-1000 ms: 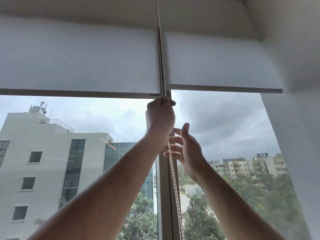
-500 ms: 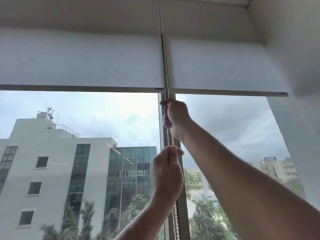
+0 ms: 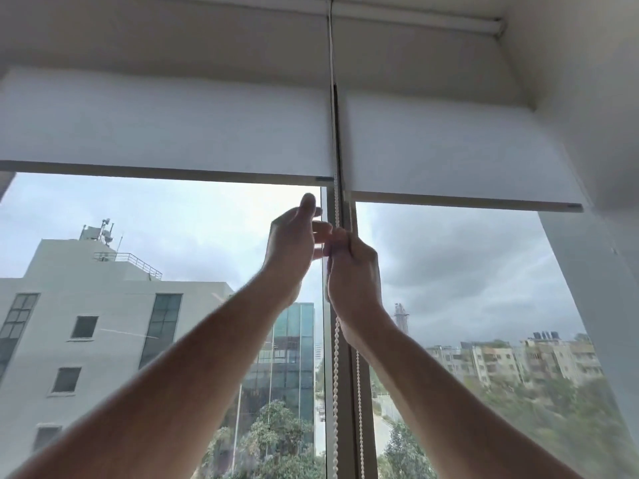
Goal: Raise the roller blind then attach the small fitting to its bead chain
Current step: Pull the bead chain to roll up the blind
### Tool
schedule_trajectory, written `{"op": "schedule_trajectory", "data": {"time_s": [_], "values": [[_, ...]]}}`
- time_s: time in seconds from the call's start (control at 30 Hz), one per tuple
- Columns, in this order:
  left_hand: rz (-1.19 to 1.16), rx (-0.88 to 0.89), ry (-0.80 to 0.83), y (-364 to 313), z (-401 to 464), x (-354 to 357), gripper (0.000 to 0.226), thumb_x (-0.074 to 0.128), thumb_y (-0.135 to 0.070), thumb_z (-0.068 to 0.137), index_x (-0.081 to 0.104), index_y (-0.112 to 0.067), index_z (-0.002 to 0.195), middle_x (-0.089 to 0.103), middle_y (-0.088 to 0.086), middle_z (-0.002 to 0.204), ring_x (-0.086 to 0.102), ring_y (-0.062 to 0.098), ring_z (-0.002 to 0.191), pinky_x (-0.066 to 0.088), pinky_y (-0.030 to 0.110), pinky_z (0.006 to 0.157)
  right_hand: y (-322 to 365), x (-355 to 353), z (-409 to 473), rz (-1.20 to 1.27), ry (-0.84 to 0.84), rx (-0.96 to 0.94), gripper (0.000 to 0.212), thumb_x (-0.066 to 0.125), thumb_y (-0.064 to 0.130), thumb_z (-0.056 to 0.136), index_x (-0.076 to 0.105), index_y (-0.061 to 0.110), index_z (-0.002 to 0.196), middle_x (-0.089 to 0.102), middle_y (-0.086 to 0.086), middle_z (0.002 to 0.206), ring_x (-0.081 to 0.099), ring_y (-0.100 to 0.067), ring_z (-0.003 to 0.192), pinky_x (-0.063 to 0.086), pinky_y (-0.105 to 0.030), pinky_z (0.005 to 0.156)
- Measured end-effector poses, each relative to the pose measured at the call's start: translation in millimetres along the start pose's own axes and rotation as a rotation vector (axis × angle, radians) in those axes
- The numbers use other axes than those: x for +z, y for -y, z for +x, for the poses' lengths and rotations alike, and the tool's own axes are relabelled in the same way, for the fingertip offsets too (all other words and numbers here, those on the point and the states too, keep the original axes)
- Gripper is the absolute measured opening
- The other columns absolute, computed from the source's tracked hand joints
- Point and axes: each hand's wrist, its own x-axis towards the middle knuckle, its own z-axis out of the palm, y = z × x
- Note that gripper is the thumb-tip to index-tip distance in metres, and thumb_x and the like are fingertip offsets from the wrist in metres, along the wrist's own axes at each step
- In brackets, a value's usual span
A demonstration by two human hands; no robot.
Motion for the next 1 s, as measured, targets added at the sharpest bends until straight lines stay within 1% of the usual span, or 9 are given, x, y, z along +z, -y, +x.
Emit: {"op": "schedule_trajectory", "data": {"time_s": [0.2, 0.37, 0.47, 0.53, 0.63, 0.7, 0.77, 0.9, 1.0], "values": [[0.097, -0.118, 0.063, -33, 24, 36, 0.034, 0.043, -0.029, 0.105, 0.059, -0.01, 0.081, 0.043, 0.0, 0.054, 0.038, 0.011, 0.032, 0.027, 0.016, 0.036, -12, -9, -27, 0.072, 0.074, -0.016, 0.04, 0.043, 0.012, 0.099, 0.049, 0.023, 0.061, 0.032, 0.011, 0.047, 0.027, -0.015, 0.047, 0.022, -0.03, 0.048], [0.39, 0.167, -0.119, -17, 16, 47, 0.042, 0.042, -0.017, 0.101, 0.067, -0.016, 0.067, 0.055, -0.011, 0.057, 0.049, 0.008, 0.054, 0.038, 0.021, 0.048, -22, -23, -37, 0.264, 0.278, 0.136, 0.046, 0.04, 0.034, 0.106, 0.056, 0.024, 0.064, 0.034, 0.008, 0.05, 0.028, -0.009, 0.04, 0.026, -0.021, 0.041], [0.42, 0.286, -0.184, -11, 11, 41, 0.039, 0.041, -0.019, 0.102, 0.069, -0.014, 0.076, 0.061, -0.012, 0.068, 0.056, 0.006, 0.066, 0.04, 0.02, 0.058, -21, -31, -29, 0.188, 0.405, 0.274, 0.059, 0.03, 0.051, 0.105, 0.073, 0.022, 0.076, 0.061, -0.009, 0.064, 0.054, -0.013, 0.05, 0.046, -0.025, 0.051], [0.4, 0.333, -0.184, -12, 3, 43, 0.038, 0.041, -0.02, 0.103, 0.067, -0.015, 0.076, 0.06, -0.012, 0.064, 0.056, 0.005, 0.062, 0.04, 0.021, 0.058, -16, -31, -14, 0.159, 0.361, 0.347, 0.066, 0.022, 0.058, 0.103, 0.074, 0.018, 0.092, 0.074, -0.012, 0.082, 0.066, -0.012, 0.068, 0.053, -0.033, 0.069], [0.361, 0.31, -0.147, -3, -15, 51, 0.037, 0.043, -0.021, 0.102, 0.063, -0.016, 0.072, 0.062, -0.008, 0.064, 0.058, 0.01, 0.062, 0.044, 0.027, 0.059, -1, -30, 16, 0.343, 0.267, 0.395, 0.052, 0.031, 0.059, 0.103, 0.071, 0.028, 0.094, 0.074, 0.011, 0.076, 0.068, -0.004, 0.077, 0.052, -0.026, 0.066], [0.344, 0.312, -0.143, 6, -28, 51, 0.038, 0.042, -0.022, 0.102, 0.061, -0.015, 0.07, 0.062, -0.002, 0.064, 0.058, 0.014, 0.064, 0.043, 0.03, 0.057, 10, -29, 33, 0.455, 0.232, 0.419, 0.043, 0.041, 0.054, 0.102, 0.071, 0.024, 0.11, 0.075, 0.009, 0.092, 0.07, -0.011, 0.091, 0.052, -0.027, 0.074], [0.322, 0.344, -0.14, 17, -36, 43, 0.038, 0.042, -0.02, 0.103, 0.061, -0.013, 0.07, 0.061, -0.003, 0.063, 0.054, 0.008, 0.058, 0.039, 0.027, 0.051, 17, -31, 45, 0.432, 0.265, 0.404, 0.049, 0.036, 0.05, 0.104, 0.071, 0.017, 0.105, 0.076, 0.002, 0.086, 0.07, -0.016, 0.086, 0.053, -0.033, 0.081], [0.309, 0.376, -0.143, 42, -59, 28, 0.039, 0.045, -0.01, 0.102, 0.058, -0.018, 0.066, 0.052, -0.02, 0.048, 0.044, 0.0, 0.048, 0.031, 0.014, 0.047, 35, -33, 69, 0.555, 0.229, 0.42, 0.052, 0.029, 0.044, 0.108, 0.066, 0.008, 0.102, 0.072, -0.008, 0.074, 0.07, -0.018, 0.061, 0.057, -0.033, 0.061], [0.315, 0.37, -0.107, 58, -73, 27, 0.04, 0.044, -0.015, 0.104, 0.055, -0.026, 0.066, 0.052, -0.025, 0.051, 0.045, 0.0, 0.049, 0.032, 0.013, 0.049, 43, -17, 77, 0.462, 0.229, 0.456, 0.034, 0.037, 0.032, 0.108, 0.06, 0.007, 0.102, 0.061, -0.002, 0.063, 0.053, -0.009, 0.042, 0.042, -0.02, 0.041]]}}
